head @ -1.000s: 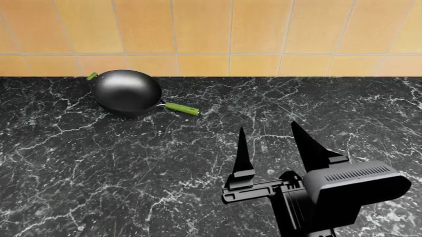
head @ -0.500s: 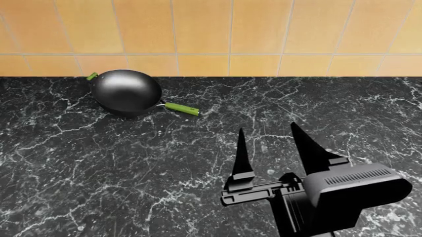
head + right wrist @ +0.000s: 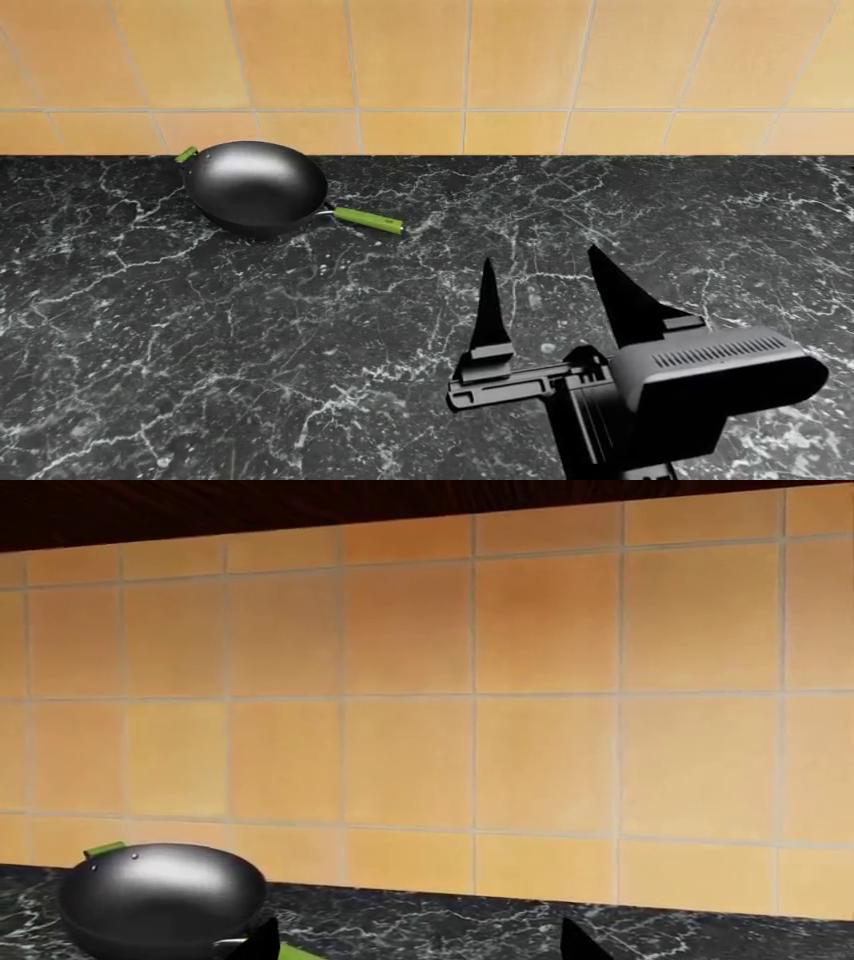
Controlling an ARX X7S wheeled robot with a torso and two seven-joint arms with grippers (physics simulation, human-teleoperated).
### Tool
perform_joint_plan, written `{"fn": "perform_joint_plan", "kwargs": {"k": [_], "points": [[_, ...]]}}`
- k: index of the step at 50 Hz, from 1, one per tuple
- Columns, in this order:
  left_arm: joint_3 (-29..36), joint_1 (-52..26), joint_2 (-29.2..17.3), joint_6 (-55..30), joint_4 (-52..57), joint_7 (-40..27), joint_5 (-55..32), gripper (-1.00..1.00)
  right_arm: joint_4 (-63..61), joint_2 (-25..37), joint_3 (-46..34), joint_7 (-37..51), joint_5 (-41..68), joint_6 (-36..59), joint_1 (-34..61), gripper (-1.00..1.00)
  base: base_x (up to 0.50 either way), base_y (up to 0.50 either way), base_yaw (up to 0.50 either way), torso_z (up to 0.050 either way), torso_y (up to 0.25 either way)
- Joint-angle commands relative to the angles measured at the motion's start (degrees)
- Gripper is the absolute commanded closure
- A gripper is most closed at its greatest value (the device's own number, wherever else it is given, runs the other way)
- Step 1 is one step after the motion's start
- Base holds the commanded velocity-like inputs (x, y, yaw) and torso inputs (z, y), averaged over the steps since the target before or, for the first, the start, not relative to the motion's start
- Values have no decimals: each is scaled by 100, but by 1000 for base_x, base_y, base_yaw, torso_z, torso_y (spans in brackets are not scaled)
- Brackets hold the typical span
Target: Pick the egg from the counter and place it in the cabinet.
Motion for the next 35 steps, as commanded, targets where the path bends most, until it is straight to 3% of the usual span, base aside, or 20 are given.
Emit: {"fn": "perform_joint_plan", "kwargs": {"k": [1,13,35], "points": [[348,497,-515,677,1074,-354,-1134,-100,83,-7,-21,14,2,-3,63,-100,0,0,0,0,0],[86,1525,-917,817,1800,6,-997,-100,139,-10,-46,23,0,-22,97,-100,0,0,0,0,0],[-435,2961,-1249,832,2477,472,-588,-100,107,66,-36,77,27,-40,60,-100,0,0,0,0,0]]}}
